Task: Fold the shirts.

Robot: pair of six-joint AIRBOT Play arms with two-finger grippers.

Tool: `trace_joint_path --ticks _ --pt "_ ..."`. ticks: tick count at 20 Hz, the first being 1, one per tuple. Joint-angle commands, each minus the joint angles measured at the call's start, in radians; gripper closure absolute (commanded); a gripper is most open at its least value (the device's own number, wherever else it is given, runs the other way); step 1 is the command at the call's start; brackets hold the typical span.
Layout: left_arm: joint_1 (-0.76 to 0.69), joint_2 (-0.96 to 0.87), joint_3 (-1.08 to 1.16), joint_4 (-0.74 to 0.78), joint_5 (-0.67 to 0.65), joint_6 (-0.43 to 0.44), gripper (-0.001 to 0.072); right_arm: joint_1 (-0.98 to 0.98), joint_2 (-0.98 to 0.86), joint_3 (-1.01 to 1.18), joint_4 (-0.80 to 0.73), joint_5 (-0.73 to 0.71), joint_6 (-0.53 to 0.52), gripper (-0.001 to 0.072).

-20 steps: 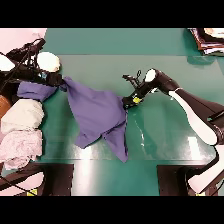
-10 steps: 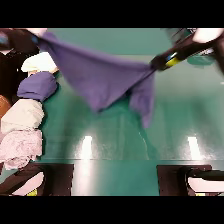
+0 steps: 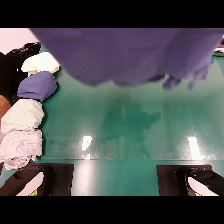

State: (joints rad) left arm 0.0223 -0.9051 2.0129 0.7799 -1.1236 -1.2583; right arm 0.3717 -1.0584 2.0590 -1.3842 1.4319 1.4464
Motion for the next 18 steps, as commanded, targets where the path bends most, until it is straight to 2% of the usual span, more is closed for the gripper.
trace_joint_path --ticks 1,5,9,11,13,16,18 --pt "0.001 0.001 0.066 0.013 0.028 -0.002 0.0686 -0.002 0.094 -0.016 -0.004 0.015 0.089 0.0695" --pt "0.001 -0.074 -0.132 0.22 -0.058 -0.104 0.0685 0.014 0.136 -0.297 0.001 0.081 0.206 0.0695" --pt "0.001 -0.254 -0.435 0.223 -0.176 -0.096 0.0685 0.085 0.092 -0.699 0.002 0.028 0.265 0.0695" --pt "0.001 -0.356 -0.575 0.224 -0.148 -0.095 0.0684 0.118 0.031 -0.875 0.004 -0.084 0.267 0.0695" --pt "-0.003 -0.465 -0.684 0.222 -0.055 -0.093 0.0684 0.148 -0.051 -0.991 0.005 -0.23 0.267 0.0695" --pt "-0.003 -0.597 -0.709 0.179 0.028 -0.076 0.0684 0.177 -0.174 -1.031 0.006 -0.352 0.267 0.0694" --pt "-0.003 -0.633 -0.709 0.147 0.072 -0.076 0.0684 0.181 -0.248 -1.004 0.006 -0.355 0.267 0.0694"
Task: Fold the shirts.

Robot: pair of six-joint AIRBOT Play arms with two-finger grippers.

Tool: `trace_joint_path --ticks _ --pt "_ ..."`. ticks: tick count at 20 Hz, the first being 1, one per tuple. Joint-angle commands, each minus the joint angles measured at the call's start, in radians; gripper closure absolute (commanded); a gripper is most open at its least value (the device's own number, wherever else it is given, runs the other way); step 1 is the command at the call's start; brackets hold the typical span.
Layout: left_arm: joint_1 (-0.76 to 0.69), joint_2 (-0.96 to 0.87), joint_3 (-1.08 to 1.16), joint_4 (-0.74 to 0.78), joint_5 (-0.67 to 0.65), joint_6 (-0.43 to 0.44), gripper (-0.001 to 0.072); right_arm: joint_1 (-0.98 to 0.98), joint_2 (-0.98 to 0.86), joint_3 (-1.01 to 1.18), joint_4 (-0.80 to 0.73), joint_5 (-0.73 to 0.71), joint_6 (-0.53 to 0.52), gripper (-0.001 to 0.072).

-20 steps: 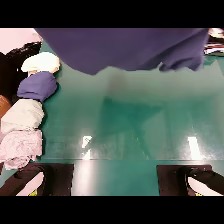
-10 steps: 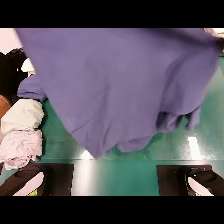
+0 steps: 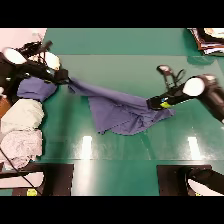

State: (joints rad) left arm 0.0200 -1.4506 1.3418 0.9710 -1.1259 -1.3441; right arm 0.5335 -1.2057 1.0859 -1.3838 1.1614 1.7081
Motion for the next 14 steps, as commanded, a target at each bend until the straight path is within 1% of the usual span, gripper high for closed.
trace_joint_path --ticks 1,2,3,4,5,7,11,13,14 --pt "-0.001 -0.09 -0.038 -0.046 0.093 0.01 0.0684 0.019 -0.132 -0.005 0.005 -0.075 0.005 0.0694" --pt "-0.001 -0.09 -0.037 -0.046 0.099 0.01 0.0684 0.019 -0.159 0.022 0.006 -0.059 0.005 0.0691" --pt "0.0 -0.09 -0.037 -0.045 0.095 0.01 0.0684 0.019 -0.175 0.047 0.006 -0.04 0.004 0.063" --pt "-0.001 -0.089 -0.037 -0.035 0.088 0.011 0.0684 0.019 -0.186 0.072 0.014 -0.008 0.002 0.0434" --pt "0.0 -0.088 -0.037 -0.034 0.079 0.019 0.0684 0.019 -0.19 0.092 0.028 0.02 -0.008 0.0343" --pt "0.0 -0.087 -0.037 -0.031 0.065 0.051 0.0684 0.019 -0.165 0.116 0.031 0.068 -0.05 0.0342" --pt "0.002 -0.082 -0.037 -0.027 0.037 0.081 0.0684 0.011 0.012 0.116 0.027 0.087 -0.114 0.0342" --pt "0.002 -0.082 -0.037 -0.029 0.024 0.08 0.0684 -0.02 0.072 0.116 0.029 0.1 -0.12 0.0341" --pt "0.002 -0.082 -0.037 -0.031 0.016 0.081 0.0684 -0.045 0.086 0.116 0.03 0.119 -0.12 0.0322"
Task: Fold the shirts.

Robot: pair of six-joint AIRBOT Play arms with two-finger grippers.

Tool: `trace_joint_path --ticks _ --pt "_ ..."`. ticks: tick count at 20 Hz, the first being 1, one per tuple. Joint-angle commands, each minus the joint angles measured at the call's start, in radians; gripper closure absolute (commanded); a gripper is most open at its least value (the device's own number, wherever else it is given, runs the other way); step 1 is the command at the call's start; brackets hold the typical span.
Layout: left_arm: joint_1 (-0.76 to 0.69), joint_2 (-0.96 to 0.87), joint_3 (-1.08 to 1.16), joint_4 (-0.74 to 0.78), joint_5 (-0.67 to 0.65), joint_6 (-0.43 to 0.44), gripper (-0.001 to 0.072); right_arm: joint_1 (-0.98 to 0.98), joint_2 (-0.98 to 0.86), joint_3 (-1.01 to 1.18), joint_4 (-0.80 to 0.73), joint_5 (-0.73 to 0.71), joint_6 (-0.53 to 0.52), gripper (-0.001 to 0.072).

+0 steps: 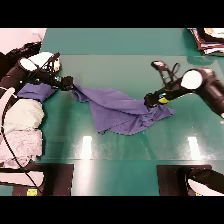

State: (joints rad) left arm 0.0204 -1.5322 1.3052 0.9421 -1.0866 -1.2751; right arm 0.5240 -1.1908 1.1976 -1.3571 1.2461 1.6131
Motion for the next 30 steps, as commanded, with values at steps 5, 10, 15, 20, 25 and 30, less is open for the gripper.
trace_joint_path --ticks 5,10,15,20,25,30 --pt "0.003 0.0 0.032 0.005 -0.048 0.004 0.0054 -0.138 0.039 0.007 0.004 0.057 -0.037 0.0322" --pt "0.003 0.017 0.192 0.073 -0.257 -0.062 0.01 -0.178 -0.006 0.006 0.005 0.064 -0.052 0.0322" --pt "-0.047 0.165 -0.144 0.068 -0.215 -0.114 0.01 -0.179 -0.005 0.006 0.005 0.062 -0.071 0.0323" --pt "-0.202 0.299 -0.502 -0.095 -0.057 -0.13 0.0099 -0.179 -0.005 0.006 0.006 0.064 -0.071 0.0323" --pt "-0.314 0.3 -0.585 -0.211 0.077 -0.113 0.01 -0.179 -0.005 0.006 0.063 0.062 -0.079 0.0323" --pt "-0.436 0.3 -0.585 -0.21 0.169 -0.117 0.01 -0.179 -0.005 0.006 0.082 0.066 -0.079 0.0324"
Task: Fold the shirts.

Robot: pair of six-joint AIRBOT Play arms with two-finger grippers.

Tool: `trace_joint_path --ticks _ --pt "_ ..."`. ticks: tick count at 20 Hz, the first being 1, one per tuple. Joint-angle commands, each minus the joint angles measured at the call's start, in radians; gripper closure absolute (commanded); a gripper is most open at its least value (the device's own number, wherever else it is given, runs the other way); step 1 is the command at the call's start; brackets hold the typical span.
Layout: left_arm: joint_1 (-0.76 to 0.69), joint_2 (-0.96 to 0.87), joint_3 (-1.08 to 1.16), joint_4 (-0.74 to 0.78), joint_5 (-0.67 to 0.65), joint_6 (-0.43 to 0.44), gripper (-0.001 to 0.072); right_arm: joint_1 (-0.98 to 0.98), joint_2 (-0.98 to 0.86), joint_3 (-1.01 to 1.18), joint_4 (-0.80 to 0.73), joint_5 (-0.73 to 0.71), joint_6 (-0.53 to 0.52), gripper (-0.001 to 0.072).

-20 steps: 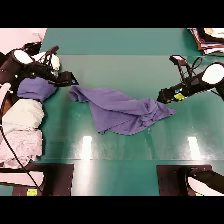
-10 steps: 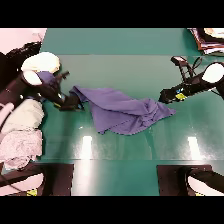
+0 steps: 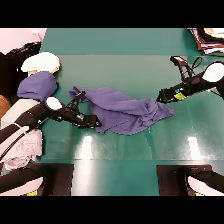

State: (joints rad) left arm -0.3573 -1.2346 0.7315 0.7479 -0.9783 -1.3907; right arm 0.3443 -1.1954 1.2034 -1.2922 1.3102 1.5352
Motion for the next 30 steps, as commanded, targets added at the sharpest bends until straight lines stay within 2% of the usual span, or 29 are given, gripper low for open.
trace_joint_path --ticks 1,4,7,9,10,13,17,18,19,20,23,30 --pt "-0.06 -0.003 -0.011 -0.017 0.052 -0.005 0.01 0.001 -0.001 0.001 0.018 0.003 0.0 0.0324" --pt "-0.06 -0.026 -0.011 -0.008 0.03 -0.009 0.01 0.001 0.003 0.001 0.018 0.003 0.0 0.0323" --pt "-0.06 -0.026 -0.01 -0.031 0.083 -0.01 0.0104 0.001 0.026 0.001 0.015 -0.002 0.0 0.0323" --pt "-0.055 -0.026 -0.01 -0.031 0.11 -0.017 0.0646 -0.008 0.056 0.0 0.001 -0.002 0.0 0.0324" --pt "-0.055 -0.023 -0.008 -0.031 0.116 -0.017 0.0675 -0.026 0.073 0.0 0.001 0.001 0.0 0.0324" --pt "-0.026 0.011 0.056 0.027 0.036 -0.016 0.0685 -0.122 0.123 -0.038 0.002 0.055 0.0 0.0324" --pt "0.15 0.154 0.196 0.129 -0.062 -0.016 0.0685 -0.306 0.217 -0.244 0.014 0.063 -0.002 0.0323" --pt "0.19 0.188 0.224 0.138 -0.07 -0.016 0.0685 -0.355 0.23 -0.302 0.031 0.058 -0.024 0.0298" --pt "0.217 0.211 0.243 0.139 -0.07 -0.016 0.0684 -0.409 0.232 -0.36 0.075 0.05 -0.052 0.0166" --pt "0.233 0.227 0.255 0.14 -0.071 -0.016 0.0684 -0.458 0.218 -0.407 0.143 0.043 -0.081 0.0149" --pt "0.237 0.233 0.257 0.151 -0.084 -0.016 0.0684 -0.531 0.141 -0.495 0.301 -0.027 -0.172 0.0153" --pt "0.237 0.233 0.257 0.158 -0.109 -0.016 0.0684 -0.451 -0.074 -0.429 0.334 -0.165 -0.175 0.0154"
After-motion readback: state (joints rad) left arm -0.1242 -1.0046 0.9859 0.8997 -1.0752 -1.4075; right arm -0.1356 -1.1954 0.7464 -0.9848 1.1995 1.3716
